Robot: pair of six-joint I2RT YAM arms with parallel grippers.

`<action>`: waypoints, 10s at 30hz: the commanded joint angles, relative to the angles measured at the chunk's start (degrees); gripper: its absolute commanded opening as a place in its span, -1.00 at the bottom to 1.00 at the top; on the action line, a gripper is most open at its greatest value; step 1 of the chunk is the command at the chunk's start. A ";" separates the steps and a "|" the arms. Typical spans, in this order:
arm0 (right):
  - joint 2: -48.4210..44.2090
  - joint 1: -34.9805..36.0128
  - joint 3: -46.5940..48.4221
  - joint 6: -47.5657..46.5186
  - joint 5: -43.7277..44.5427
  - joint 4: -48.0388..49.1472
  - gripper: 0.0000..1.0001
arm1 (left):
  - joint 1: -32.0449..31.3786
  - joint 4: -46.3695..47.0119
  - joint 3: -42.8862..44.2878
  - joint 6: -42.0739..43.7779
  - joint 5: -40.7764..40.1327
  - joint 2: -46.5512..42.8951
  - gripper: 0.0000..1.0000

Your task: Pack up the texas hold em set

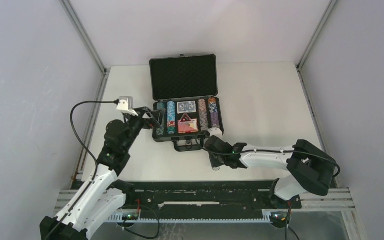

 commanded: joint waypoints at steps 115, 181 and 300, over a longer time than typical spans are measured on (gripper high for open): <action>-2.85 15.08 3.37 2.96 4.75 -20.58 0.23 | -5.26 3.59 0.24 0.64 0.27 5.35 1.00; -9.69 -45.49 4.60 -5.95 2.99 -8.36 0.14 | -4.31 -3.87 2.86 -12.21 2.53 10.63 0.95; -13.46 2.65 -5.14 24.19 8.10 -23.18 -1.00 | -6.92 -3.64 -0.07 -15.79 4.11 9.83 0.93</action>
